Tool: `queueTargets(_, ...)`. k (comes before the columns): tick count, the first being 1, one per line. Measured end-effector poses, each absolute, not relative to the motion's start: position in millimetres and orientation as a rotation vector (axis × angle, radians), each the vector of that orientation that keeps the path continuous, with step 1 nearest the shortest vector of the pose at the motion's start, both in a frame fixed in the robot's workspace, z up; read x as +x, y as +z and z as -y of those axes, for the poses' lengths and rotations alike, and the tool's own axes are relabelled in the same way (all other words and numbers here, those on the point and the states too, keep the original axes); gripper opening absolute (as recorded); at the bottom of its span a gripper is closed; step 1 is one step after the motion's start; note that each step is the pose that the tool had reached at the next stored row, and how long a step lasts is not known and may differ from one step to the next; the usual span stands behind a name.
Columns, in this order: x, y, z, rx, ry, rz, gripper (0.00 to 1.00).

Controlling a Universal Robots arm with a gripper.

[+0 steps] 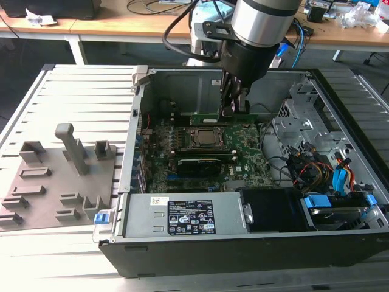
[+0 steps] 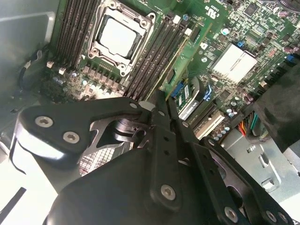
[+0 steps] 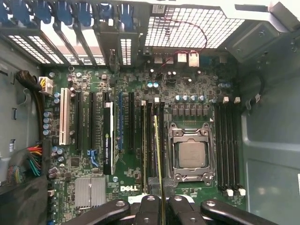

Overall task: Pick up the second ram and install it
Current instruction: 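Insert the second ram into the second slot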

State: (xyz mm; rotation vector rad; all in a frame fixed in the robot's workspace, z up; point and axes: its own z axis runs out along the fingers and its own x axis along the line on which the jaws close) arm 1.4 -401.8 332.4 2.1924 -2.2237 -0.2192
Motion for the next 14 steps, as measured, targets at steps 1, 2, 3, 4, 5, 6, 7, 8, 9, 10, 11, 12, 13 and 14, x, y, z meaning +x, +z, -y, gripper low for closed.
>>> queueTargets(1,1.4,332.0,401.8,2.192,-0.219,2.224,0.14)
queueTargets(2,1.4,331.1,401.7,2.192,-0.219,2.224,0.14)
queueTargets(3,1.4,330.4,401.8,2.192,-0.219,2.224,0.14)
queueTargets(4,1.4,329.5,401.7,2.192,-0.219,2.224,0.14)
queueTargets(5,1.4,329.0,401.8,2.192,-0.219,2.224,0.14)
queueTargets(6,1.4,328.6,401.7,2.192,-0.219,2.224,0.14)
queueTargets(7,1.4,327.8,401.8,2.192,-0.219,2.224,0.14)
queueTargets(8,1.4,327.4,401.8,2.192,-0.219,2.224,0.14)
queueTargets(9,1.4,326.8,401.8,2.192,-0.219,2.224,0.14)
queueTargets(10,1.4,325.5,401.8,2.192,-0.219,2.224,0.14)
queueTargets(11,1.4,324.8,401.8,2.192,-0.219,2.224,0.14)
queueTargets(12,1.4,323.6,401.8,2.192,-0.219,2.224,0.14)
queueTargets(13,1.4,322.7,401.8,2.192,-0.219,2.224,0.14)
queueTargets(14,1.4,321.9,401.8,2.192,-0.219,2.224,0.14)
